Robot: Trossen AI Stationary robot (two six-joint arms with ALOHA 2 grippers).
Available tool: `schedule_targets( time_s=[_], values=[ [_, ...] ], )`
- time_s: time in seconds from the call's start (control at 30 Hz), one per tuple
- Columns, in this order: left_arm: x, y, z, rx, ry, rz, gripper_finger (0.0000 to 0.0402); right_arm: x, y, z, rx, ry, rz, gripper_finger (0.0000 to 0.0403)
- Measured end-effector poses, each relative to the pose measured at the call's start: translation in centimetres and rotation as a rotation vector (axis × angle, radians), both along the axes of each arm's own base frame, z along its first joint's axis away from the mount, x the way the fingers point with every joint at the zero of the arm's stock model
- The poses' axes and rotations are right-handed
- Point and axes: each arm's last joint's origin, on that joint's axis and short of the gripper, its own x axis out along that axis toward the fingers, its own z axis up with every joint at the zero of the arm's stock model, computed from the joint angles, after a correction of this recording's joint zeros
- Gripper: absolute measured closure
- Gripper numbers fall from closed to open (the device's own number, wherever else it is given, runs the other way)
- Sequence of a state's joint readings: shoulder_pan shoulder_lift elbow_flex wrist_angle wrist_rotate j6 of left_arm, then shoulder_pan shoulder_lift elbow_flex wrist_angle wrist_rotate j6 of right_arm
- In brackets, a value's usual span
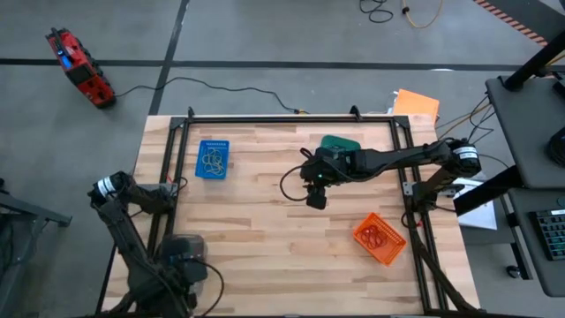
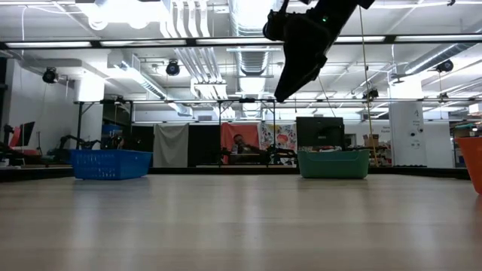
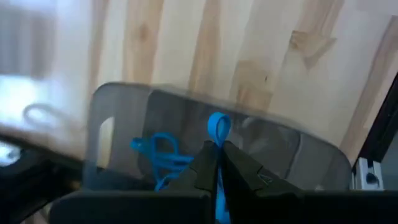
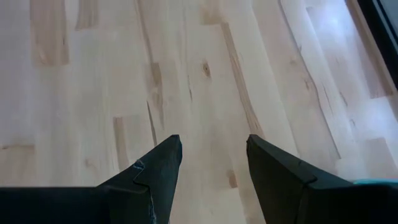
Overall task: Sort rubber bands into baskets
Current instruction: Put the blue rubberband into the black bin, then return to Home Position
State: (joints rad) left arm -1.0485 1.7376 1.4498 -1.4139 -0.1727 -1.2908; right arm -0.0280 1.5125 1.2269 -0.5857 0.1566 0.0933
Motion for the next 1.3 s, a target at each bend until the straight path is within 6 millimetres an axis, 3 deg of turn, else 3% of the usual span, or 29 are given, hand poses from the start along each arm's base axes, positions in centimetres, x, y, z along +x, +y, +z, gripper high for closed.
schedule_targets(
  time_s=[0.2,0.3,0.53,1.3],
  values=[
    [-0.1,1.5,-2.5,-0.059,-0.042,0.0,0.0402,-0.3,0.0,-0.7,0.001,0.023,0.0,0.0225],
    [-1.1,3.1,-3.6,-0.054,0.05,0.083,0.0402,-0.3,0.0,-0.9,-0.004,0.029,0.007,0.0225],
    [-2.4,5.1,-4.1,-0.06,0.052,0.205,0.0401,-0.2,0.0,-1.5,-0.013,0.006,0.024,0.0225],
    [-2.4,5.2,-3.9,-0.049,-0.003,0.234,0.0273,-0.5,0.0,-2.5,-0.017,0.008,0.028,0.0225]
  ],
)
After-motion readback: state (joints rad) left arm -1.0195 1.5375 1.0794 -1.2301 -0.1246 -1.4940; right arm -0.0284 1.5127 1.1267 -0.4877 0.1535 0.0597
